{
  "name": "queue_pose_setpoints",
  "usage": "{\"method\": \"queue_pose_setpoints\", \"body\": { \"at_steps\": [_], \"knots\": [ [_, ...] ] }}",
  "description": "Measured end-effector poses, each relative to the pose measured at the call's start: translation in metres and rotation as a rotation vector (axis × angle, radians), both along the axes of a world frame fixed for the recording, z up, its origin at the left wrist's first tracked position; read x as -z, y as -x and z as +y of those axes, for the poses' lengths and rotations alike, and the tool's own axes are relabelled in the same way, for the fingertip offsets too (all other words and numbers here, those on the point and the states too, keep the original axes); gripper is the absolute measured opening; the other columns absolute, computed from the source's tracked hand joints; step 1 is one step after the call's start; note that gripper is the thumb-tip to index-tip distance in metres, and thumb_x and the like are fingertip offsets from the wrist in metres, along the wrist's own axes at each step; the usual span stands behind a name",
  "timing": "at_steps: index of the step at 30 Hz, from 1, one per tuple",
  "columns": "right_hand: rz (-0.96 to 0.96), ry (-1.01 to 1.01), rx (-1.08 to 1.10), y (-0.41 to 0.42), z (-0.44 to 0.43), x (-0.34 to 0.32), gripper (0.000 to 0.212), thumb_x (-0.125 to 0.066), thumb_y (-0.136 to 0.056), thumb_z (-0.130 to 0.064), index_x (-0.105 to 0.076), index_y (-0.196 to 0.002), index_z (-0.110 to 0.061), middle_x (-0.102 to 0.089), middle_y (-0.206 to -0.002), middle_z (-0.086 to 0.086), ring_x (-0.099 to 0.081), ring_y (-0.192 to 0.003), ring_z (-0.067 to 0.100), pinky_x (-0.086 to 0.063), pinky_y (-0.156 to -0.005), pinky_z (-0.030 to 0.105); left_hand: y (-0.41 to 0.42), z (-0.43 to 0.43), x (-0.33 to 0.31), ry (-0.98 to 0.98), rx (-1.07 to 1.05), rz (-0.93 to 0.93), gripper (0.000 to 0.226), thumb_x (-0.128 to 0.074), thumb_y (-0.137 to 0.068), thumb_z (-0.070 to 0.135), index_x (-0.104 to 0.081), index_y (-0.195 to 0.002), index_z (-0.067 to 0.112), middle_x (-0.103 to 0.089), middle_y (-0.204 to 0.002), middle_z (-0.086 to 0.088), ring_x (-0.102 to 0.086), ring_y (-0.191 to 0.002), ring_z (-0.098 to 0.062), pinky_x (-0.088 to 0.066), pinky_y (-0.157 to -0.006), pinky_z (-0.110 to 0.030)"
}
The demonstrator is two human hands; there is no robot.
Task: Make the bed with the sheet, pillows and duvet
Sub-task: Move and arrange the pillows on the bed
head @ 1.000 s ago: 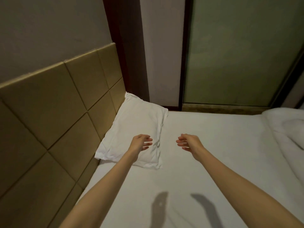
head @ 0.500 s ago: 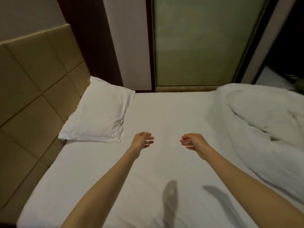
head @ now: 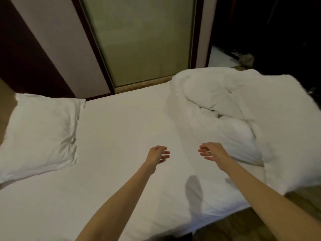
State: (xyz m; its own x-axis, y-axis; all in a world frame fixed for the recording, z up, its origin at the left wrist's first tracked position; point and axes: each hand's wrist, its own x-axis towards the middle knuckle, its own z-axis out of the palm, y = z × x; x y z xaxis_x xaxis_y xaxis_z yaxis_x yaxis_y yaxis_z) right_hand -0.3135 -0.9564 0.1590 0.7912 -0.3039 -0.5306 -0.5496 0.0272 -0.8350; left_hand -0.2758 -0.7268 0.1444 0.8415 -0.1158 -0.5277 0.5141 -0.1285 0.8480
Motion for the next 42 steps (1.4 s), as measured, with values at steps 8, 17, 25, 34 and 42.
{"method": "queue_pose_setpoints", "body": {
  "at_steps": [8,17,25,34,42],
  "knots": [
    [0.069,0.009,0.225,-0.004,-0.133,0.033,0.013,-0.053,-0.091,-0.010,-0.061,-0.083,-0.005,-0.065,-0.083,0.011,-0.058,-0.068,0.018,-0.044,-0.063,0.027,-0.037,-0.132,0.032,-0.023,0.136,0.026,0.017,-0.046,-0.096,0.015,-0.058,-0.105,0.007,-0.067,-0.097,-0.011,-0.063,-0.075,-0.018,-0.047,-0.071,-0.026],
    [0.063,0.123,0.371,-0.046,-0.294,0.042,0.019,-0.052,-0.090,-0.004,-0.058,-0.074,-0.010,-0.062,-0.078,0.011,-0.057,-0.065,0.018,-0.042,-0.060,0.026,-0.086,-0.297,0.041,-0.046,0.251,0.018,0.021,-0.044,-0.097,0.018,-0.058,-0.108,0.006,-0.067,-0.101,-0.009,-0.064,-0.081,-0.018,-0.048,-0.072,-0.025],
    [-0.017,0.478,0.398,-0.073,-0.416,0.044,0.015,-0.048,-0.091,-0.007,-0.062,-0.091,-0.002,-0.062,-0.089,0.016,-0.057,-0.082,0.028,-0.044,-0.071,0.032,-0.106,-0.417,0.047,-0.150,0.205,-0.063,0.028,-0.048,-0.094,0.017,-0.052,-0.121,0.010,-0.063,-0.108,-0.007,-0.063,-0.094,-0.020,-0.053,-0.086,-0.034],
    [-0.095,0.693,0.123,-0.107,-0.552,0.044,0.013,-0.051,-0.092,-0.007,-0.055,-0.103,-0.001,-0.045,-0.109,0.013,-0.048,-0.091,0.028,-0.043,-0.086,0.036,-0.072,-0.561,0.047,-0.225,-0.100,-0.038,0.073,-0.066,-0.081,0.042,-0.036,-0.135,0.003,-0.049,-0.130,-0.017,-0.048,-0.123,-0.032,-0.041,-0.102,-0.044],
    [0.198,0.406,-0.003,-0.113,-0.640,0.061,0.095,-0.066,-0.069,-0.069,-0.030,-0.143,-0.021,-0.037,-0.142,0.014,-0.040,-0.126,0.039,-0.038,-0.103,0.056,-0.065,-0.611,0.065,-0.549,-0.120,0.081,0.098,-0.065,-0.080,0.054,-0.006,-0.150,0.020,-0.016,-0.155,-0.011,-0.021,-0.141,-0.033,-0.019,-0.112,-0.055]
  ]
}}
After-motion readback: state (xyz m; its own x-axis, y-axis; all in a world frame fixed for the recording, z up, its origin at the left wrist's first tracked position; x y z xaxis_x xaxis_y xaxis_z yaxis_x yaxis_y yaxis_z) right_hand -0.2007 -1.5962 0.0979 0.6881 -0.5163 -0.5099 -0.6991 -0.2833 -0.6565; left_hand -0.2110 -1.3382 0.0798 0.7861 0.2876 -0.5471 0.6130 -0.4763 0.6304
